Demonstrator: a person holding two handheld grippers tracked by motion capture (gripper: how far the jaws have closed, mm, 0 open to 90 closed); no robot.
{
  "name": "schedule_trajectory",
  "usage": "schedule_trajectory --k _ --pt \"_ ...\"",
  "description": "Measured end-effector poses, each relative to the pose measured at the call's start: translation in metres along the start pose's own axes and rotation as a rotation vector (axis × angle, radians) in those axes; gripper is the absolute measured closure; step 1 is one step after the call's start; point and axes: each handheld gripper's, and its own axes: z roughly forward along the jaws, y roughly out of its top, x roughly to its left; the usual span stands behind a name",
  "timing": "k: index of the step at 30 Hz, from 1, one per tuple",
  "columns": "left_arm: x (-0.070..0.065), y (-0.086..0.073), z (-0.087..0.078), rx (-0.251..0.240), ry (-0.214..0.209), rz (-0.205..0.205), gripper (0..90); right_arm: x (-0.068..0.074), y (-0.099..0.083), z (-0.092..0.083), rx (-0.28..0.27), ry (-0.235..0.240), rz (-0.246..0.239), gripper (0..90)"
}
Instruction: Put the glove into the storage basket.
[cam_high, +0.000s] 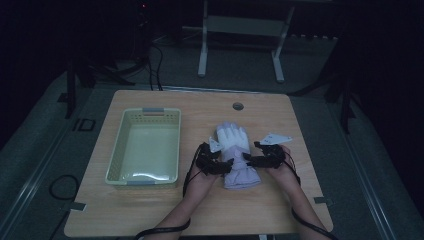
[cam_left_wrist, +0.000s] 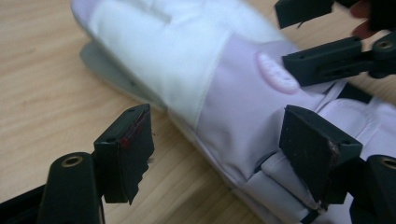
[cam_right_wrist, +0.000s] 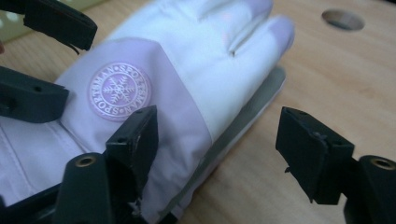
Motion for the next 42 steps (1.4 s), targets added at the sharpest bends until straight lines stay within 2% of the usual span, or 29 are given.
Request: schedule_trajectory --k 4,8,10,11,12,15,16,17,19,21,22,24,25,27,29,32,34,35,42 --pt "0.002 -0.002 0.007 0.035 -0.009 -0.034 26.0 -0.001 -0.007 0.008 0.028 0.02 0.031 28.9" --pt "0.005 -0.002 0.012 0.062 -0.027 -0.044 25.8 0.0 -0.008 0.012 0.045 0.017 0.024 27.1" --pt "0.006 -0.002 0.014 0.069 -0.033 -0.039 25.8 -0.004 -0.008 0.015 0.067 0.053 0.072 27.2" --pt "0.007 -0.002 0.015 0.071 -0.041 -0.05 25.8 -0.006 -0.008 0.017 0.076 0.072 0.091 27.1" --pt "0.008 -0.003 0.016 0.073 -0.05 -0.052 25.8 -0.008 -0.009 0.018 0.082 0.084 0.098 27.3" --pt "0.013 -0.004 0.02 0.085 -0.089 -0.074 25.9 -0.012 -0.01 0.021 0.094 0.139 0.138 32.5" --pt "0.015 -0.004 0.021 0.089 -0.106 -0.08 26.0 -0.014 -0.011 0.022 0.097 0.174 0.156 38.2" --pt "0.017 -0.003 0.022 0.096 -0.126 -0.079 26.6 -0.016 -0.012 0.023 0.099 0.207 0.175 38.8" --pt "0.021 -0.002 0.025 0.115 -0.18 -0.102 33.3 -0.019 -0.013 0.025 0.1 0.241 0.19 41.8" --pt "0.025 0.0 0.027 0.141 -0.226 -0.115 37.3 -0.02 -0.013 0.026 0.104 0.259 0.183 46.9" --pt "0.026 0.001 0.028 0.148 -0.234 -0.121 38.9 -0.02 -0.012 0.026 0.108 0.264 0.177 49.0" --pt "0.027 0.002 0.029 0.153 -0.258 -0.104 42.6 -0.019 -0.011 0.026 0.114 0.277 0.179 56.4" --pt "0.027 0.003 0.029 0.159 -0.265 -0.097 44.0 -0.018 -0.011 0.025 0.114 0.276 0.172 58.9" --pt "0.026 0.006 0.029 0.166 -0.277 -0.08 52.0 -0.014 -0.009 0.024 0.122 0.257 0.152 64.6" --pt "0.025 0.008 0.028 0.176 -0.28 -0.078 59.8 -0.01 -0.007 0.023 0.129 0.223 0.126 69.7" --pt "0.022 0.011 0.026 0.187 -0.266 -0.041 69.4 0.0 -0.003 0.02 0.126 0.148 0.06 74.5" --pt "0.022 0.012 0.025 0.18 -0.27 -0.026 72.6 0.006 -0.002 0.017 0.125 0.104 0.031 75.9" --pt "0.023 0.013 0.024 0.182 -0.278 -0.032 73.6 0.008 -0.002 0.016 0.119 0.094 0.032 76.5" --pt "0.023 0.022 0.019 0.201 -0.295 -0.029 77.5 0.015 -0.002 0.006 0.064 0.05 0.006 79.0"
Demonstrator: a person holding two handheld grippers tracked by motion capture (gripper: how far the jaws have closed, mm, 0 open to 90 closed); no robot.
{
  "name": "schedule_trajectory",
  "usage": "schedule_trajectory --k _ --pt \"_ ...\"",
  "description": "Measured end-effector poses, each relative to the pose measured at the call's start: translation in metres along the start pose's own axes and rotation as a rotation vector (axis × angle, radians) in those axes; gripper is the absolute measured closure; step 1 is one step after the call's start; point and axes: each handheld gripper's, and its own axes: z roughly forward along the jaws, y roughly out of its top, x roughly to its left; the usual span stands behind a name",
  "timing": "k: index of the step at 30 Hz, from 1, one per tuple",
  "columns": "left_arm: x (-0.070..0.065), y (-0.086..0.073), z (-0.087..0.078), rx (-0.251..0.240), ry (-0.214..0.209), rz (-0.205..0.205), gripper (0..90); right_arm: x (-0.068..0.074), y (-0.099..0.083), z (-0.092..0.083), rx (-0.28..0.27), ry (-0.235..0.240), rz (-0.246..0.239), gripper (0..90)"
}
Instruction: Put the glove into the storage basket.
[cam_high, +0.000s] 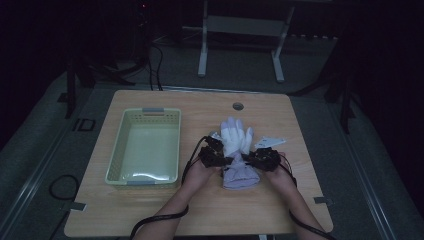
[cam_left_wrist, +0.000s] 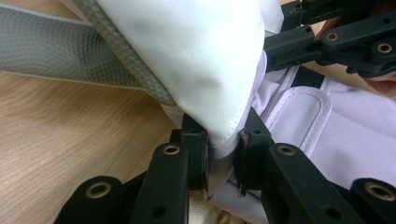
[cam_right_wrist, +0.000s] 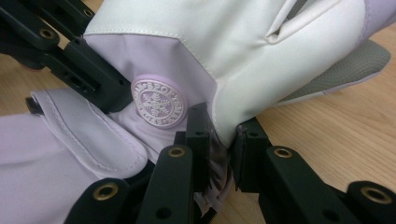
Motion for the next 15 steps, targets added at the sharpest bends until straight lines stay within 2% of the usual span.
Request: schedule_trajectory --k 3,9,13,15 --pt "-0.002 0.002 -0.006 -0.014 -0.008 0.012 78.5 0.0 0.001 -0.006 -0.026 0.01 0.015 79.5" --pt "-0.011 0.012 -0.025 -0.015 -0.003 0.055 79.0 0.008 0.012 -0.021 -0.057 -0.013 -0.044 79.6" --pt "-0.015 0.019 -0.044 -0.022 -0.009 0.092 78.9 0.009 0.02 -0.034 -0.114 0.025 -0.04 79.7" --pt "-0.017 0.023 -0.053 -0.019 -0.007 0.11 79.0 0.013 0.024 -0.039 -0.134 0.025 -0.054 79.9"
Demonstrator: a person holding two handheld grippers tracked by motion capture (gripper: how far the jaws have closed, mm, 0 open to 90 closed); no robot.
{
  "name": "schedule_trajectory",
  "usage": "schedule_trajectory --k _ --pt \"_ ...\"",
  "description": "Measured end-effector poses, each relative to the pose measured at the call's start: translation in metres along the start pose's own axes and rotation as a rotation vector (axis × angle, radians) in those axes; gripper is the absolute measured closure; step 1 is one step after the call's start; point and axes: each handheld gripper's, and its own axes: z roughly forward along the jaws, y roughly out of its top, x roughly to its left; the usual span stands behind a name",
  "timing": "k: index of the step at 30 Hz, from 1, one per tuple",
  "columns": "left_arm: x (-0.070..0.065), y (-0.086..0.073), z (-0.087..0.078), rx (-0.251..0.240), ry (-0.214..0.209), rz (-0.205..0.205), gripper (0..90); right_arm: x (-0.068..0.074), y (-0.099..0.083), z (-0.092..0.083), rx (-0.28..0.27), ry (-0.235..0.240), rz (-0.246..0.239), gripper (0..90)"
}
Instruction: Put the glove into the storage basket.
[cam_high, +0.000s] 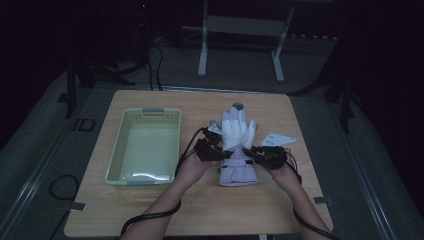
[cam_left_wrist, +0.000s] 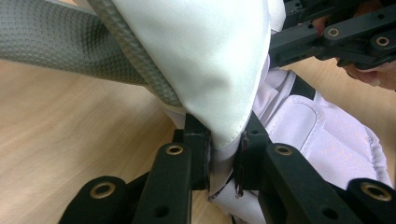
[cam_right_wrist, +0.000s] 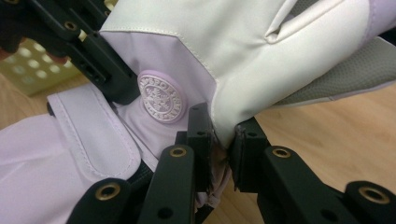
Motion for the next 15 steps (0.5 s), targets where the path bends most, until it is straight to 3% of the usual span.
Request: schedule_trajectory --k 8,15 --pt "-0.001 0.011 -0.036 0.009 0.005 0.055 79.0 0.016 0.023 -0.01 -0.063 0.004 -0.043 80.1" --pt "0.0 0.013 -0.063 -0.003 0.029 0.072 79.1 0.028 0.045 -0.009 -0.076 0.01 -0.067 80.1"
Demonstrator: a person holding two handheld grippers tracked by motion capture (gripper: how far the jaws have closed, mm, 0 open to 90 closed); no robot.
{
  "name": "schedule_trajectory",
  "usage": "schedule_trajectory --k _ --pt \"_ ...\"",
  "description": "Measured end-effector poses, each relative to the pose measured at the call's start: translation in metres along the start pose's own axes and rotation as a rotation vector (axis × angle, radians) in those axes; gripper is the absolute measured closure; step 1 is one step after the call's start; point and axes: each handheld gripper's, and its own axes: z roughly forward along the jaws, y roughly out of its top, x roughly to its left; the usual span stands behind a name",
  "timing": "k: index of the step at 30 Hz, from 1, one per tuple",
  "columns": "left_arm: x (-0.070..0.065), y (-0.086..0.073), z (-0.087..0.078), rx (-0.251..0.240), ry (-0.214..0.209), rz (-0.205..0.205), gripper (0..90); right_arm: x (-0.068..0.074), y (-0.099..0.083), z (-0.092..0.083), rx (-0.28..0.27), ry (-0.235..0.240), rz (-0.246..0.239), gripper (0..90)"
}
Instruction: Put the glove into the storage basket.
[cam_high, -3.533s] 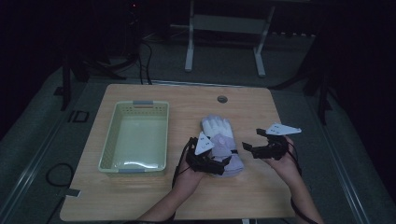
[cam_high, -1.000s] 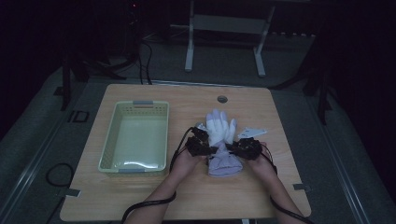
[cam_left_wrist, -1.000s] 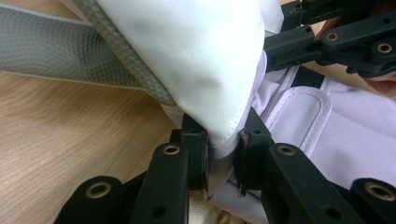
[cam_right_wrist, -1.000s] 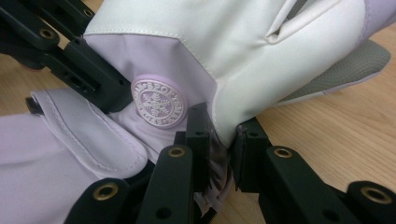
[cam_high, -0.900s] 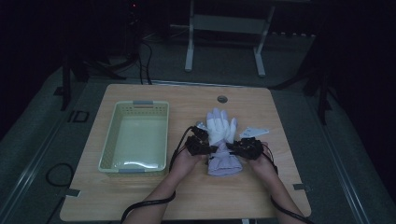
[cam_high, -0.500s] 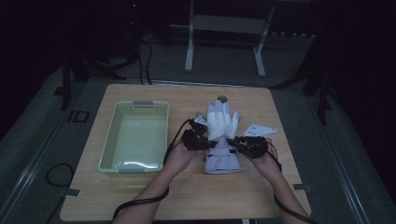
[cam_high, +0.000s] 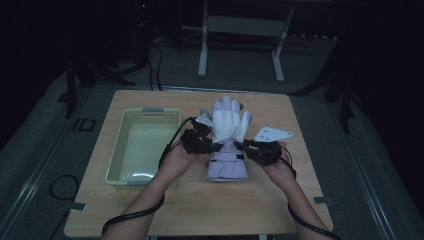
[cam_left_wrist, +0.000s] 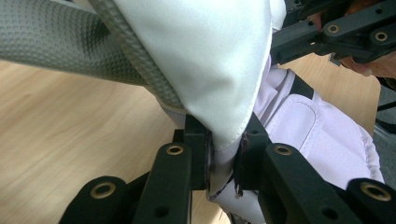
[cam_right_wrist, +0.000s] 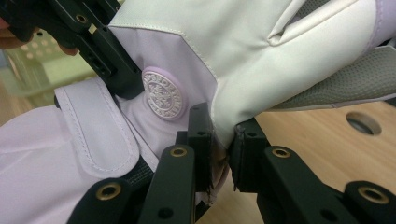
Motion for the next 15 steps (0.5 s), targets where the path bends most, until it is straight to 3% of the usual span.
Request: schedule_trajectory --k 3,9,15 --pt "0.005 0.001 -0.013 -0.006 0.002 0.005 79.1 0.006 0.012 0.003 -0.009 -0.004 -0.013 80.1" --pt "0.012 0.001 -0.041 -0.015 0.051 0.011 79.1 0.016 0.035 0.014 -0.041 -0.004 -0.031 80.1" --pt "0.024 -0.003 -0.073 -0.02 0.082 -0.006 79.0 0.027 0.062 0.031 -0.054 0.014 -0.039 80.0"
